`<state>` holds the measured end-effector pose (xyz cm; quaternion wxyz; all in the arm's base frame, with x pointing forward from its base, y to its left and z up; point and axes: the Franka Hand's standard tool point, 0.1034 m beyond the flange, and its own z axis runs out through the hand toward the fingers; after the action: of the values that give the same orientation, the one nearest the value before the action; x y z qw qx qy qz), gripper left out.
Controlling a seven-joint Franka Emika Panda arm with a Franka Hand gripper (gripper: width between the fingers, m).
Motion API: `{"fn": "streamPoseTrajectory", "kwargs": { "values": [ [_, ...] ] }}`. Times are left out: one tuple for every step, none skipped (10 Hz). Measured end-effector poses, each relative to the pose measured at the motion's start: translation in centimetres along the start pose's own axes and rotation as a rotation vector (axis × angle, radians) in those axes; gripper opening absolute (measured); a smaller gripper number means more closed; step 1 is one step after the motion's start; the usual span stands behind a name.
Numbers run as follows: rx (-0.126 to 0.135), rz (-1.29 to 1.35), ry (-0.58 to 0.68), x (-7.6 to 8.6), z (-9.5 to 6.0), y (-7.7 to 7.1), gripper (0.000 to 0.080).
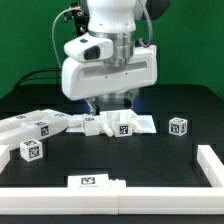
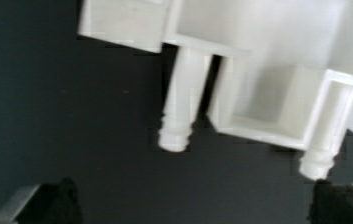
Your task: Assemble chair
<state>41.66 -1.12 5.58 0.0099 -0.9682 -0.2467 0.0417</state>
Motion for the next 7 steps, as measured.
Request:
{"fn": "streamPoseTrajectory", "kwargs": {
  "values": [
    [-0.006, -0.010, 0.030, 0.4, 0.6, -0.2, 0.0649],
    [-0.008, -0.033, 0.059, 0.5, 1.7, -0.6, 0.0649],
    [-0.003, -0.056, 0.054, 0.1, 2.2, -0.6, 0.0649],
    [-0.005, -0.068, 0.054, 0.0, 2.2, -0.3, 0.0649],
    [-0.004, -0.092, 0.052, -0.2, 2.3, -0.1, 0.0649],
    [-0.002, -0.104, 0.043, -0.5, 2.2, 0.0, 0.0649],
    [0.000, -0.108, 0.029, -0.5, 1.8, 0.2, 0.0649]
  ]
}}
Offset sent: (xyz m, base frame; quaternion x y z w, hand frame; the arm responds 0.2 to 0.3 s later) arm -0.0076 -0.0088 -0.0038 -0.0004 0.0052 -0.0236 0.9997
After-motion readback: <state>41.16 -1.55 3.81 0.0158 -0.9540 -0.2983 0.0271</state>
